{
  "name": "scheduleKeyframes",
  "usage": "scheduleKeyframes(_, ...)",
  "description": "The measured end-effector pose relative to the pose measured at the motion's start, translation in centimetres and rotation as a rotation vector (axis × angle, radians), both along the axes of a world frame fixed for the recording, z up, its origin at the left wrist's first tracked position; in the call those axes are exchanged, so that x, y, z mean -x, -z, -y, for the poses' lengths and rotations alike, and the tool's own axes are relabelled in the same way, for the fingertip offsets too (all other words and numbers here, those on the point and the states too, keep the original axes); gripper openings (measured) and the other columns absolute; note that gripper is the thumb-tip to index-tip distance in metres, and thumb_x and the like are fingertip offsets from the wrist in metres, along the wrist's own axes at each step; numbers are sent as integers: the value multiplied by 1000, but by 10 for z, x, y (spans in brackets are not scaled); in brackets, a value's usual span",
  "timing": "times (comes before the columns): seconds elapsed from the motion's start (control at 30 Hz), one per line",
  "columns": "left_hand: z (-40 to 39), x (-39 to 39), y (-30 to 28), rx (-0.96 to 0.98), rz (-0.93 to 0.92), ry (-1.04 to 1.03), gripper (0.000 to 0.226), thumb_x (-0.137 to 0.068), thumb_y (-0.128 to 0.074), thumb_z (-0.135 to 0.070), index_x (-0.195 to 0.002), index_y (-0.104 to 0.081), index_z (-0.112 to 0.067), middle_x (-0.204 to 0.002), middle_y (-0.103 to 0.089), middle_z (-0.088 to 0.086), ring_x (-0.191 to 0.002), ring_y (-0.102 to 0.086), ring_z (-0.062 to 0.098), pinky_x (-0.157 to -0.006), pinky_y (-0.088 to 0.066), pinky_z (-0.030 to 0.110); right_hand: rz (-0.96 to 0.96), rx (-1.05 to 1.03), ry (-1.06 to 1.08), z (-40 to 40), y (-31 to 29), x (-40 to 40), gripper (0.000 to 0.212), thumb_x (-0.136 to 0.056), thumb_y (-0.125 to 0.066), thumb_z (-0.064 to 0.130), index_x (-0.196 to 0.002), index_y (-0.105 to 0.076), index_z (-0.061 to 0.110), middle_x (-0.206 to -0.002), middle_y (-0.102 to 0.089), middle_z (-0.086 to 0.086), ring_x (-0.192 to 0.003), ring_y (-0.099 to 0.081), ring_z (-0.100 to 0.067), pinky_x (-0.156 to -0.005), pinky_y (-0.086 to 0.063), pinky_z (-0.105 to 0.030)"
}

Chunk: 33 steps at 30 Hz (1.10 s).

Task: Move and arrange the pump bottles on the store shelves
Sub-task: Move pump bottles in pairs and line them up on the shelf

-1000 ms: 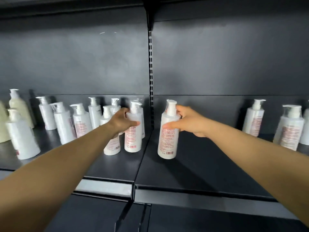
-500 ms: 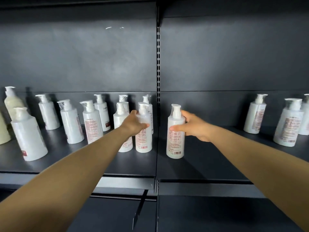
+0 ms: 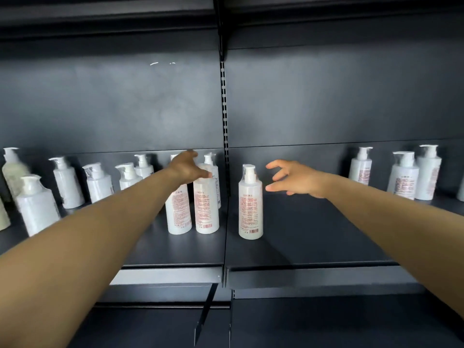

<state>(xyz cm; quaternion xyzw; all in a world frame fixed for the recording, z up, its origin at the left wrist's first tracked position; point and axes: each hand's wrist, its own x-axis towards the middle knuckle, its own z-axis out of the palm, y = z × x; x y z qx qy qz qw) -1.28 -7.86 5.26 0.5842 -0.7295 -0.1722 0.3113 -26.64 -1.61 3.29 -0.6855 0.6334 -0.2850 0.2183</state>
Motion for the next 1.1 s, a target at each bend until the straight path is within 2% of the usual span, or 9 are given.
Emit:
scheduleKeyframes(0.17,-17,31,-47,150,243,95,76,-77,-76,-26,-142,-37,-14,-143,-43,10,-130,-44,26,-104,-35,28,-345,41,57,-31,-34,37,68,-83,-70,36,-141,-36,29,-137,-46,-2,-117,-49,-18,-90,-32,-23)
scheduleKeyframes(0.33,-28,91,-71,181,433,211,76,-78,-74,-33,-141,-37,-16,-145,-40,9,-132,-42,25,-106,-35,30,-558,11,124,-58,-57,78,75,-79,-74,35,-142,-34,28,-143,-42,-4,-125,-47,-23,-100,-36,-30)
scheduleKeyframes(0.47,-33,147,-74,203,536,273,77,-77,-74,-38,-142,-36,-18,-146,-40,8,-131,-42,25,-107,-37,32,-701,-6,180,-72,-67,125,77,-78,-75,34,-143,-34,26,-141,-45,-5,-125,-46,-25,-100,-38,-32)
scheduleKeyframes(0.57,-30,193,-74,165,571,316,81,-77,-73,-37,-144,-33,-17,-149,-35,6,-134,-39,25,-110,-35,34,-734,-29,214,-75,-71,170,78,-77,-76,34,-142,-36,23,-141,-46,-4,-126,-47,-26,-99,-38,-31)
scheduleKeyframes(0.67,-24,244,-74,129,584,327,81,-79,-72,-38,-145,-30,-18,-151,-33,5,-135,-38,25,-109,-33,32,-764,-38,233,-72,-72,224,78,-74,-78,36,-140,-38,24,-140,-48,-4,-125,-48,-27,-102,-41,-36)
scheduleKeyframes(0.8,-10,312,-64,95,554,334,81,-80,-70,-39,-146,-28,-18,-152,-31,5,-136,-37,24,-110,-32,32,-740,-39,247,-66,-72,296,78,-76,-77,37,-141,-36,26,-135,-51,-2,-119,-51,-25,-92,-39,-30)
scheduleKeyframes(0.9,4,357,-46,83,511,321,81,-80,-71,-37,-146,-28,-15,-152,-32,5,-137,-35,23,-111,-32,31,-651,3,228,-54,-65,346,79,-75,-78,36,-141,-37,23,-136,-49,-5,-118,-52,-24,-93,-40,-29)
scheduleKeyframes(1.1,29,421,3,19,389,266,80,-83,-69,-32,-147,-25,-11,-152,-32,9,-137,-35,23,-108,-30,27,-228,17,112,-19,-24,412,79,-73,-80,34,-139,-37,27,-129,-49,-4,-115,-52,-18,-94,-40,-25)
